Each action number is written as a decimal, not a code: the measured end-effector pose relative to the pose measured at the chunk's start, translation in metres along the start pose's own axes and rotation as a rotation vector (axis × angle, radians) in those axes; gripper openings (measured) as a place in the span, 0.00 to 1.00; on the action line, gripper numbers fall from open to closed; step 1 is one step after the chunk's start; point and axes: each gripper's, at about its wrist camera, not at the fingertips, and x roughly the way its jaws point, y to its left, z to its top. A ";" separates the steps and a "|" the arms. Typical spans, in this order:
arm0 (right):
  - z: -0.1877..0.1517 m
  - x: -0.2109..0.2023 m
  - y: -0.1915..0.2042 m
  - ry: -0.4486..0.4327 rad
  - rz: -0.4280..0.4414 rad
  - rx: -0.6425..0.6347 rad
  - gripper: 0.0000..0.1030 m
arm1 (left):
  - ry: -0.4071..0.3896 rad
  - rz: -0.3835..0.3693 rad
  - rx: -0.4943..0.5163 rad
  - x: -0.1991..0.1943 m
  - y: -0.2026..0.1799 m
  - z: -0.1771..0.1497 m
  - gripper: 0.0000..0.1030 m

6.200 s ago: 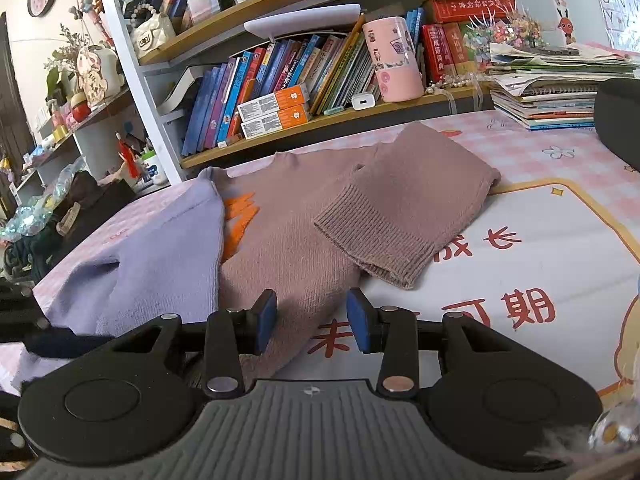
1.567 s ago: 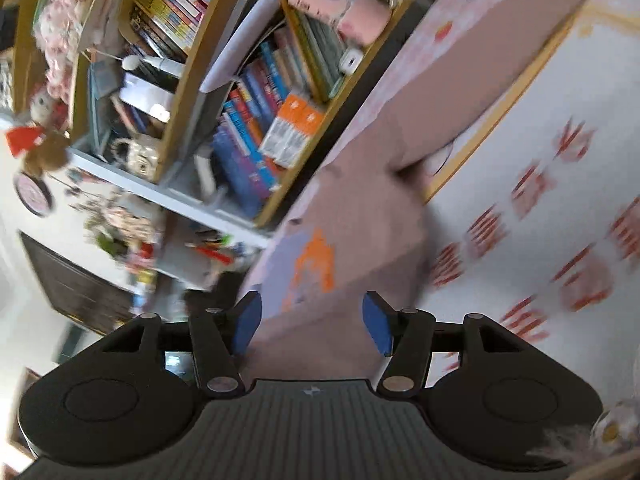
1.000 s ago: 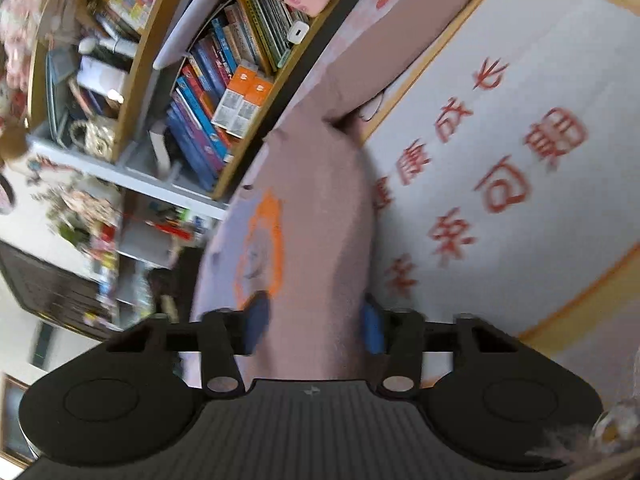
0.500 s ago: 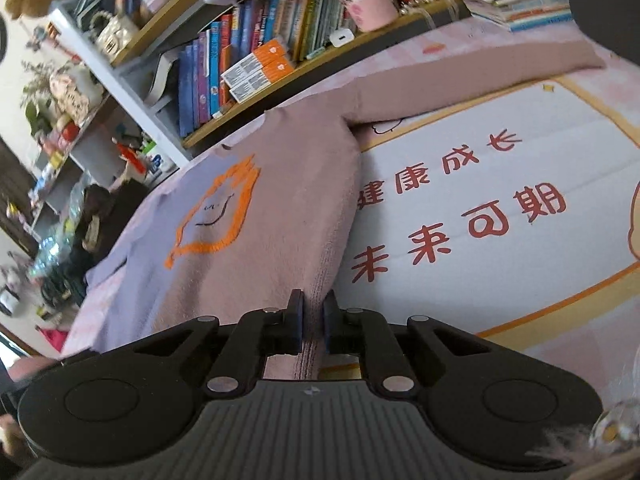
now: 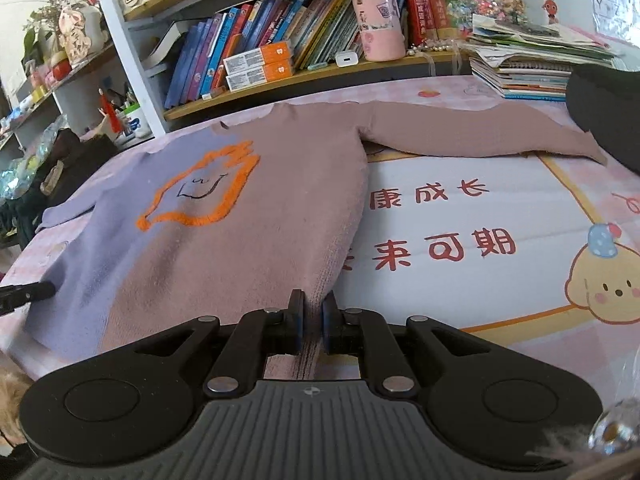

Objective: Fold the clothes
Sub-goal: 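Pinch the sweater hem with both grippers, holding it flat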

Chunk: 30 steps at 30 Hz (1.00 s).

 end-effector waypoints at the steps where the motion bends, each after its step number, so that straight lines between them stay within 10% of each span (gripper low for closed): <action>1: 0.000 0.000 0.001 -0.003 0.001 -0.004 0.08 | -0.001 0.007 -0.008 -0.002 0.002 0.000 0.05; 30: 0.001 0.007 -0.007 -0.014 0.084 0.053 0.08 | 0.014 -0.021 -0.111 -0.015 0.019 -0.005 0.04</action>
